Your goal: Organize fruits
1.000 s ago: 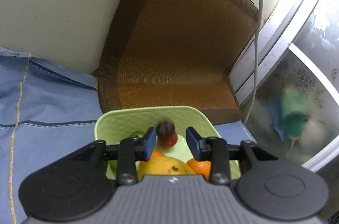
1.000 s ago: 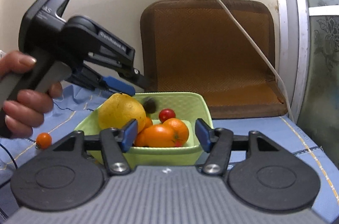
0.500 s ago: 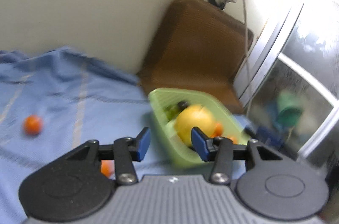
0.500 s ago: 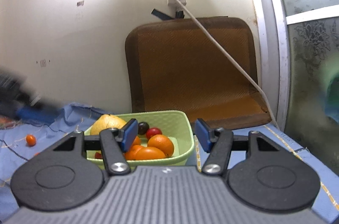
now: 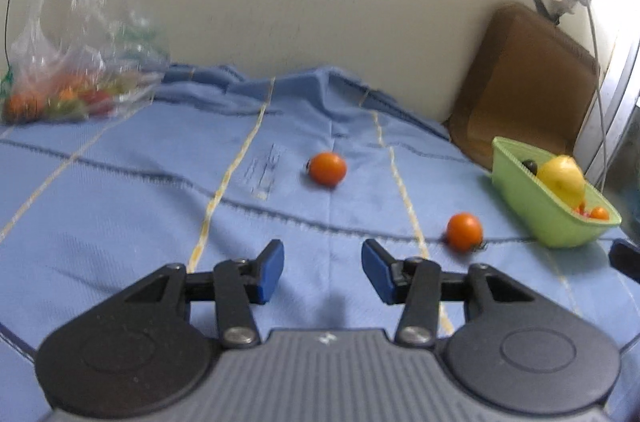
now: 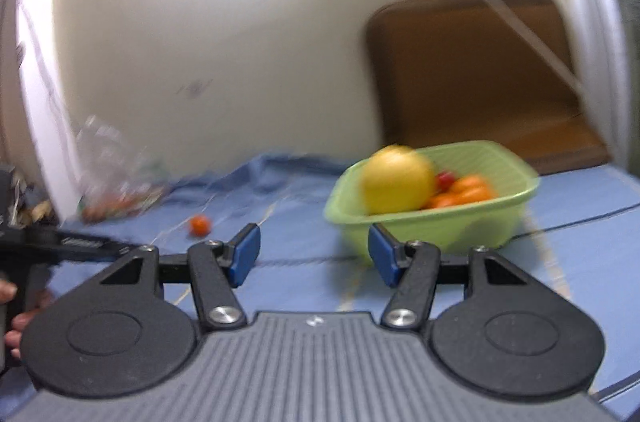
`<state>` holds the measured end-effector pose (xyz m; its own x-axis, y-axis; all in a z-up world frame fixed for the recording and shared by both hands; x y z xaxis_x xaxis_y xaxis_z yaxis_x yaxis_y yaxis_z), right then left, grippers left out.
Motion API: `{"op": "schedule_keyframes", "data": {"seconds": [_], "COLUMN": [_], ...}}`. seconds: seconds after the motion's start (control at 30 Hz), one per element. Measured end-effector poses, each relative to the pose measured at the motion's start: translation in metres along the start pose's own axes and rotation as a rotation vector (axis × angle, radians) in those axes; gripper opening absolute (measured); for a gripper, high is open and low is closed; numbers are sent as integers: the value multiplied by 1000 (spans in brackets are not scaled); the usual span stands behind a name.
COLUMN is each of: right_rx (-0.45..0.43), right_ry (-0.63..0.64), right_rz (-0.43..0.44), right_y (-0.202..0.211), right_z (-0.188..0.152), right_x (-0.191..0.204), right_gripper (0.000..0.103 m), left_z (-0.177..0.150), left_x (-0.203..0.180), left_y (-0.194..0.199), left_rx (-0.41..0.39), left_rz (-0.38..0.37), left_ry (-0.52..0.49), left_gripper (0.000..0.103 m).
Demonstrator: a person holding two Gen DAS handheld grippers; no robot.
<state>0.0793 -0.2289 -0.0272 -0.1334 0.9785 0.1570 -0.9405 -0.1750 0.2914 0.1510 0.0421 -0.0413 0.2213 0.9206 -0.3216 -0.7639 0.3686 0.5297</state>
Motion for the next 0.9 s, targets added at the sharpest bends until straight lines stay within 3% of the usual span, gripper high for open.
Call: {"op": "schedule_keyframes", "data": {"seconds": [0.3, 0.9], "right_rx": [142, 107], "right_ry": [46, -10], "right_rz": [42, 24], "right_y": [-30, -18], "right_z": [-26, -25], "right_x": [45, 36], "right_gripper": [61, 62], "left_z": [-8, -7], "left_x": [-10, -12], "left_y": [4, 7], "left_rx": [-54, -85], "left_rz": [-11, -26], "left_ry": [-69, -68], "left_gripper": [47, 51]}}
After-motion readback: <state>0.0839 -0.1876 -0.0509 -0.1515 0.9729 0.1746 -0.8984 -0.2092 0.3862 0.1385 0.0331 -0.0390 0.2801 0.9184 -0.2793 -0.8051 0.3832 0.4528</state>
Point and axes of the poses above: each gripper's, at about its wrist camera, not at the fingertips, and y roughly against the way its jaws point, x to its left, z to its top, the point moved 8 cm from there along -y, roughly the way its jaws point, and after that the axes turned 12 degrees about -z, right-handed, at the moved point
